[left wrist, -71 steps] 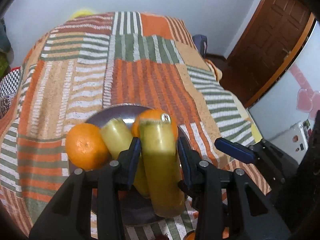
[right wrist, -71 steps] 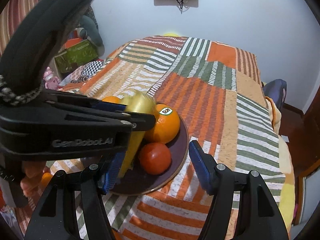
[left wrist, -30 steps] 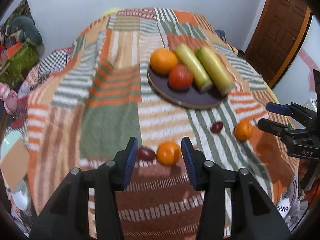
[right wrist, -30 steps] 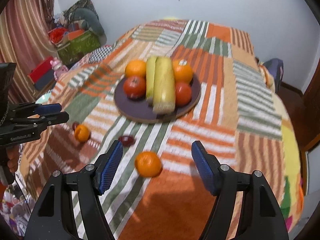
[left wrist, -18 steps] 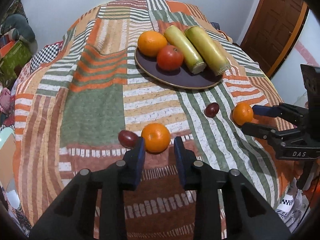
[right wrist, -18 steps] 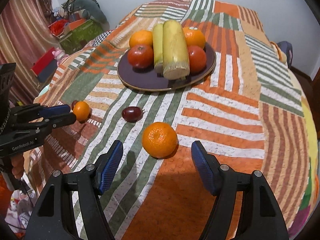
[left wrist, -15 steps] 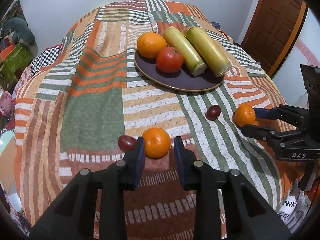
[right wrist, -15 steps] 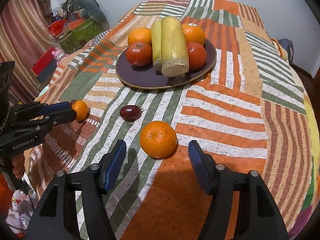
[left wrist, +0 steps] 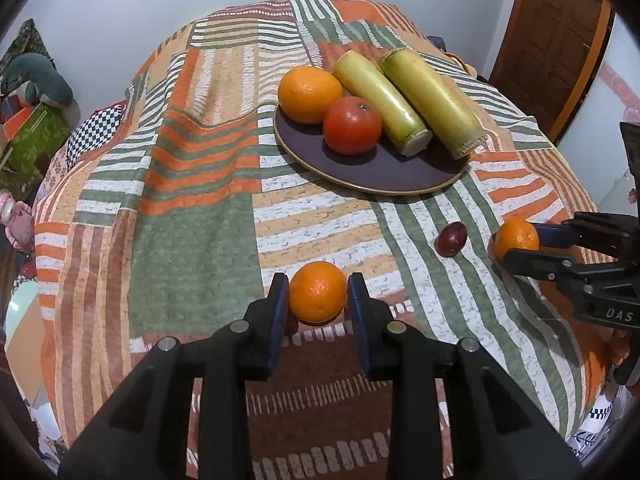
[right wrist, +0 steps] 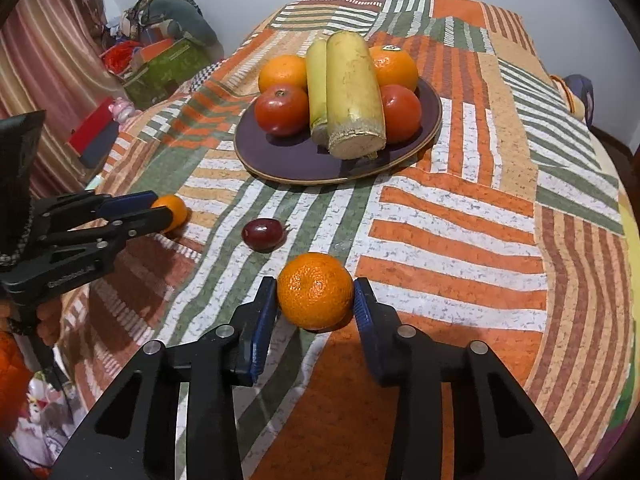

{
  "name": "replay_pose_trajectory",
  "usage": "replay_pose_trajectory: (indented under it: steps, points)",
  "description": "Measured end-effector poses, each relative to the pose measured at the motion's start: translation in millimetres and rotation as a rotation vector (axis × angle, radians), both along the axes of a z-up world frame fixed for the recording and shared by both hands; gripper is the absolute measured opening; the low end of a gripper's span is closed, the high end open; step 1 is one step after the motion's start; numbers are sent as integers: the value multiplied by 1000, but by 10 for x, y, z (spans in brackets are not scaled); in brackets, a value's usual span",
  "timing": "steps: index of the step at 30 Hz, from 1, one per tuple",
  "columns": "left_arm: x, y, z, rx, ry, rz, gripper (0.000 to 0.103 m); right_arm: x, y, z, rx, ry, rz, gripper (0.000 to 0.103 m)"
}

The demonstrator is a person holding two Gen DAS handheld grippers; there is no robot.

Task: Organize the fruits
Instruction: 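Grasp a mandarin with the left tool while the right tool grasps the other mandarin, then set both mandarins on the plate beside the tomato and release both tools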

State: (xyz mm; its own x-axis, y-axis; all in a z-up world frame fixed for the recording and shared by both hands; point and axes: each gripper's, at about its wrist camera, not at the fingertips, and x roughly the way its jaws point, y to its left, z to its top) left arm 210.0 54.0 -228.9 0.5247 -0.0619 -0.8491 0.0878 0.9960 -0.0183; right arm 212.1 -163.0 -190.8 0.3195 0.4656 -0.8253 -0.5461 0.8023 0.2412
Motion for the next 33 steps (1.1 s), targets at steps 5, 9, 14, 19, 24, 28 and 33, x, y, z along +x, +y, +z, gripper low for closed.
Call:
replay_pose_trajectory:
  steps: [5, 9, 14, 19, 24, 28, 33]
  points:
    - [31, 53, 24, -29, 7, -3, 29, -21, 47, 76, 23, -13, 5, 36]
    - [18, 94, 126, -54, -18, 1, 23, -7, 144, 181, 34, -44, 18, 36]
    - [53, 104, 298, -67, -59, -14, 15, 70, 289, 265, 43, -65, 28, 36]
    - [81, 90, 276, -52, -36, -55, 34, 130, 405, 281, 54, -69, 38, 36]
    - [97, 68, 66, -7, 0, -84, 45, 164, 446, 244, 47, -62, 40, 36]
    - [134, 82, -90, -11, 30, -83, 35, 199, 484, 233, 41, -61, 41, 36]
    - [164, 133, -63, -50, 5, -65, 33, 275, 512, 212, 34, -60, 36, 36]
